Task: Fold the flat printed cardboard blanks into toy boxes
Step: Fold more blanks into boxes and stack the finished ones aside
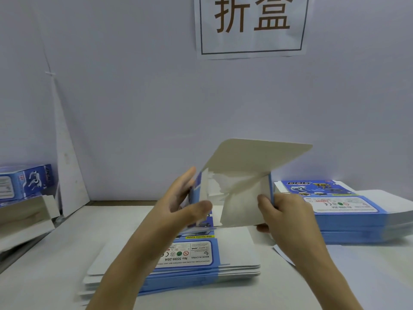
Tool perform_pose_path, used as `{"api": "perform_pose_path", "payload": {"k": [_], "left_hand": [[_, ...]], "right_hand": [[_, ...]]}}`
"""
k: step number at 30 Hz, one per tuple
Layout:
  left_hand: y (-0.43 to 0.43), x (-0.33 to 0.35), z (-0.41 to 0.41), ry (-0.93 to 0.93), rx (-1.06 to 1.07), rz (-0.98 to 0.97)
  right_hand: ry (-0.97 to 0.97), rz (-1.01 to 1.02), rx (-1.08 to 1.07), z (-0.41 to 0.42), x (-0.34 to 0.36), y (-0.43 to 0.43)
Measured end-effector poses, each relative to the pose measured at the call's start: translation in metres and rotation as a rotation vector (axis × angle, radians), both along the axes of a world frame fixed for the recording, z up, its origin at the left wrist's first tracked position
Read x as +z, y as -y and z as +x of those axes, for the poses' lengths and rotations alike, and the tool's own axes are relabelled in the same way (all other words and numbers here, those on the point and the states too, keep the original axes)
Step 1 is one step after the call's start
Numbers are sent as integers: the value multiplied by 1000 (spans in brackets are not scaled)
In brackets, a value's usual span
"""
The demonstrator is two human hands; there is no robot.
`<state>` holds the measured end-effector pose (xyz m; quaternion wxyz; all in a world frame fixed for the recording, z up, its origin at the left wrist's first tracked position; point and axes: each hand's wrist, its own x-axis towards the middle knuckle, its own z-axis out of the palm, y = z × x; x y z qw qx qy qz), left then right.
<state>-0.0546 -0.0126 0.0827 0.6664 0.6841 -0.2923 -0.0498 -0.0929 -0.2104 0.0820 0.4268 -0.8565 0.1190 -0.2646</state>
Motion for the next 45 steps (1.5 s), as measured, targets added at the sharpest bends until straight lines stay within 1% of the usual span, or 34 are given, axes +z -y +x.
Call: {"api": "perform_pose_path", "payload": {"k": [2, 6, 9, 13, 15, 19, 21, 24, 30, 34, 36, 37, 39, 40, 42, 45], "left_hand": [[-2, 1, 2, 23, 25, 3], [-7, 0, 5, -23, 47, -77], [-7, 1, 5, -43, 38, -107], [-1, 1, 1, -35, 52, -58], [4, -2, 0, 30, 157, -5], [21, -12, -3, 301, 620, 140], [25, -13, -6, 403, 742, 173], [28, -13, -8, 499, 827, 193], [35, -11, -14, 562, 839, 244], [37, -11, -17, 534, 860, 244], [38, -11, -19, 468, 829, 208], [37, -10, -19, 405, 816, 239], [34, -8, -19, 318, 863, 425], [32, -8, -19, 267, 881, 493], [27, -9, -17, 202, 856, 542], [20, -10, -13, 217, 915, 567]], "right_hand": [[5, -68, 35, 0, -1, -2], [-42, -168, 98, 1, -2, -6], [-28, -183, 98, 1, -3, -7], [-6, -191, 57, 1, -3, -6], [-1, -237, 46, 0, -3, -6], [79, -340, 22, -4, -3, -15], [108, -334, 15, -2, -5, -18], [80, -326, 21, 2, -8, -16], [118, -231, -36, 3, -6, -8], [0, -278, 20, 5, -6, -4], [28, -311, 13, 5, -7, -5], [89, -319, -1, 5, -7, -7], [218, -369, -34, 3, -8, -11], [224, -410, -35, 2, -8, -11], [123, -486, -12, 1, -9, -12], [20, -666, 1, 1, -9, -13]]}}
